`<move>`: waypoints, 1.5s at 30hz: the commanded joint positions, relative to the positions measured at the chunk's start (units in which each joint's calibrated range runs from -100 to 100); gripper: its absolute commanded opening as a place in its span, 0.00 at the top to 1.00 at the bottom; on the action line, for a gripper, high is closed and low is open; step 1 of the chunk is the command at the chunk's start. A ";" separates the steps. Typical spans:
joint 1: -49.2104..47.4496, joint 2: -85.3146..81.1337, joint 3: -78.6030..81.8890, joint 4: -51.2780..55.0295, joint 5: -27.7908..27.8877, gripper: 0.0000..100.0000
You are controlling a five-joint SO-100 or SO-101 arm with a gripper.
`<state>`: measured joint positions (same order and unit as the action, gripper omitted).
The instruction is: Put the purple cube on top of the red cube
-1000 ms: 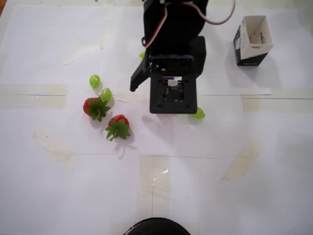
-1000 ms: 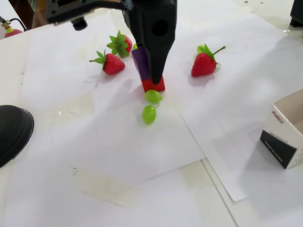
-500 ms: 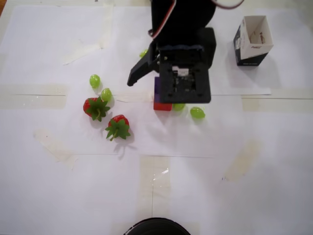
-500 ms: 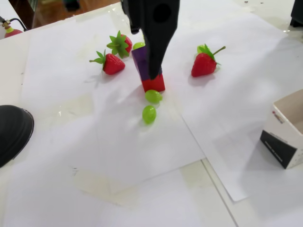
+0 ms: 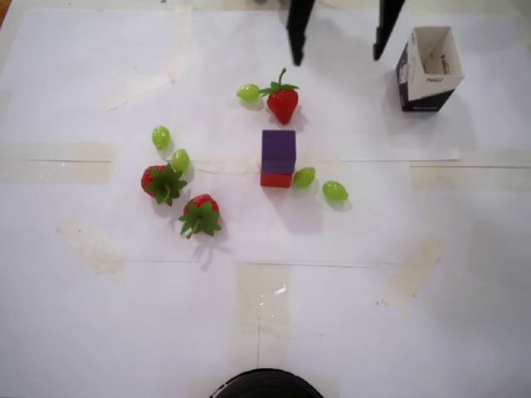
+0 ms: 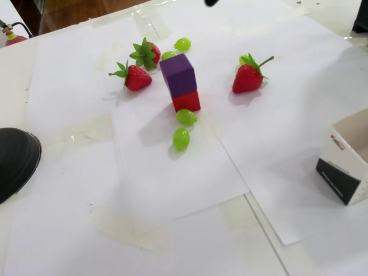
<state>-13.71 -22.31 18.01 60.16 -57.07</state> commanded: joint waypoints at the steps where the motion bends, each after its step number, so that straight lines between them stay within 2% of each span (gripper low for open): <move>1: 3.78 -27.31 30.17 -11.38 3.08 1.00; 7: 10.25 -50.09 48.63 -11.96 6.15 1.00; 15: 12.83 -75.28 65.99 -10.98 7.42 1.00; 19: 12.83 -75.28 69.54 -14.49 8.30 1.00; 29: 9.74 -75.28 81.99 -13.34 7.86 1.00; 35: 10.33 -75.28 81.99 -11.96 9.33 1.00; 45: 8.63 -75.28 81.99 -11.96 8.16 1.00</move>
<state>-3.67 -96.91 100.00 47.98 -48.18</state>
